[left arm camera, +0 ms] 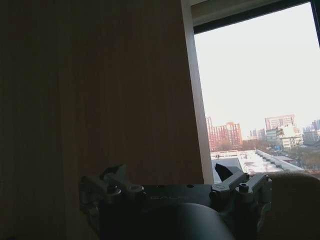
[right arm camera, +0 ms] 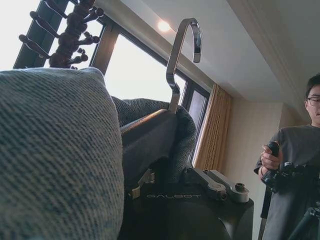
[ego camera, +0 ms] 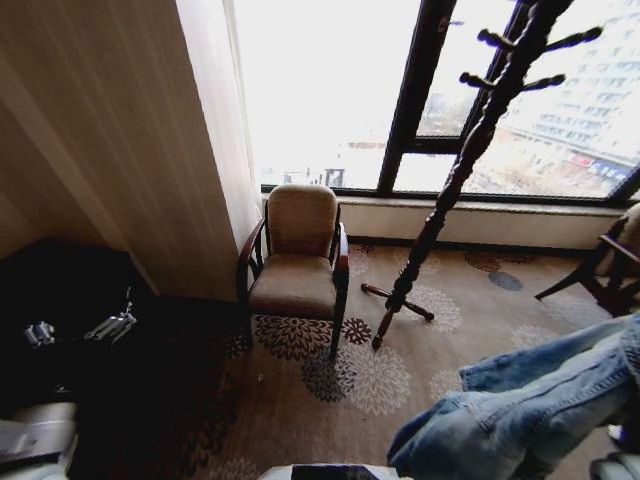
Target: Pick up the clothes from the bed and hang them on the clothes hanger.
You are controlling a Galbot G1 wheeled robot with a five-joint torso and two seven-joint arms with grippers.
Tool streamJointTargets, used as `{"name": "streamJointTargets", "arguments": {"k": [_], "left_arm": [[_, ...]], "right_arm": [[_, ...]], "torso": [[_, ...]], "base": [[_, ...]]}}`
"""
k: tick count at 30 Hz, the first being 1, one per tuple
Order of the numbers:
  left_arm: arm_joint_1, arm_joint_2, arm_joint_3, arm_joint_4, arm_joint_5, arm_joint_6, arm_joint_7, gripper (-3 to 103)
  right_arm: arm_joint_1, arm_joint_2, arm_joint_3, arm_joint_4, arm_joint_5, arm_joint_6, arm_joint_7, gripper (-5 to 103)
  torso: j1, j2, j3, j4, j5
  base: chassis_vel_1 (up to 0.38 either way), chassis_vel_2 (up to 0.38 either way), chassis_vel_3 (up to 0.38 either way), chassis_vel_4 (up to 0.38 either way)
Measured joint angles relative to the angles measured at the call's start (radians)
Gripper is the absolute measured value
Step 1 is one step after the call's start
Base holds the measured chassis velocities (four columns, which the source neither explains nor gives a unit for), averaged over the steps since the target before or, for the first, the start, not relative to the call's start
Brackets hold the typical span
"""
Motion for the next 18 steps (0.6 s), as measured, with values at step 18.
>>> {"name": "streamJointTargets", "arguments": {"k": [18], "left_arm": [[0.0, 0.0, 0.0, 0.0, 0.0, 0.0, 0.0, 100]], "right_arm": [[0.0, 0.0, -0.007, 0.0, -0.002, 0.001, -0.001, 20]], "torso": [[0.0, 0.0, 0.0, 0.0001, 0.0]], "base": [[-0.136, 0.099, 0.105, -0.137]]}}
